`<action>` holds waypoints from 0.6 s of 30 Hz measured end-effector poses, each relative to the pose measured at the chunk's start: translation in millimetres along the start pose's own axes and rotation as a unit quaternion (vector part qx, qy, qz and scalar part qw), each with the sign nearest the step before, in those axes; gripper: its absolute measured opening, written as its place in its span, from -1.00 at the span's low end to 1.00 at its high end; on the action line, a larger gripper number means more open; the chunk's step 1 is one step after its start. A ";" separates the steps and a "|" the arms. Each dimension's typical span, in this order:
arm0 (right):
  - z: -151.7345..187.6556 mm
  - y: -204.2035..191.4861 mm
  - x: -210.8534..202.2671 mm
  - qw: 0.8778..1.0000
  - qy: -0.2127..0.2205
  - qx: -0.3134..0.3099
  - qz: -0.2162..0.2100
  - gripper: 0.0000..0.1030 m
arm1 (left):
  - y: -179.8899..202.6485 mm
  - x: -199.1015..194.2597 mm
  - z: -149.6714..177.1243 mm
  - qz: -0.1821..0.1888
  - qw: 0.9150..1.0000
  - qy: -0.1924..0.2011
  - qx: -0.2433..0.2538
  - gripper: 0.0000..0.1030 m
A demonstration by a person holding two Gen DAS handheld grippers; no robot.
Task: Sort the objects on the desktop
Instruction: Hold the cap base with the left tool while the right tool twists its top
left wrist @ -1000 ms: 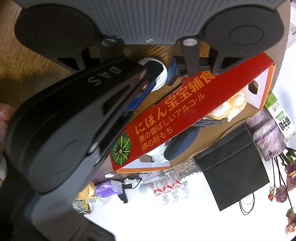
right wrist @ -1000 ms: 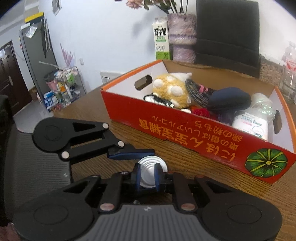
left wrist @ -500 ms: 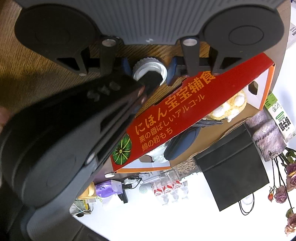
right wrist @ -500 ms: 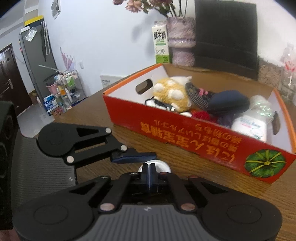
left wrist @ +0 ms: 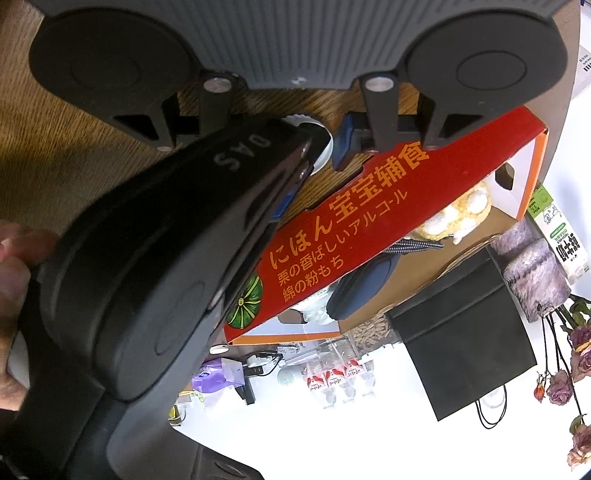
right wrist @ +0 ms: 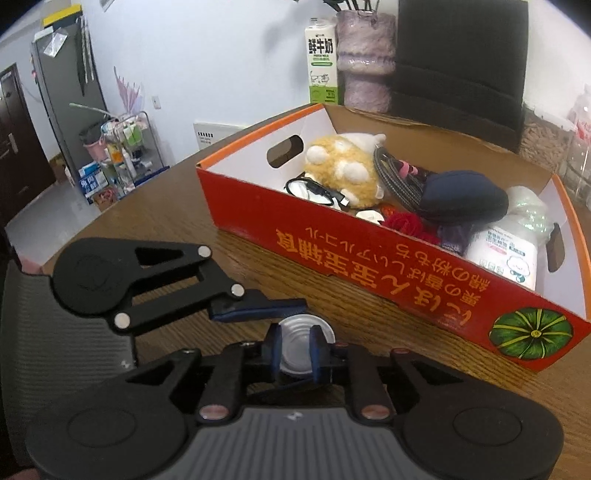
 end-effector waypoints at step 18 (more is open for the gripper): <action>0.5 -0.6 -17.7 1.000 0.023 -0.003 0.008 -0.77 | 0.7 -0.5 1.3 -0.002 1.000 0.001 0.002 -0.20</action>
Point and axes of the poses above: each gripper's, at about its wrist camera, not at the fingertips, and x roughly the way its jaws point, y to its right, z to its underside, the point moved 3 cm from there along x, roughly the way its jaws point, and after that the axes turned 6 degrees about -x, right-handed, at the moved point
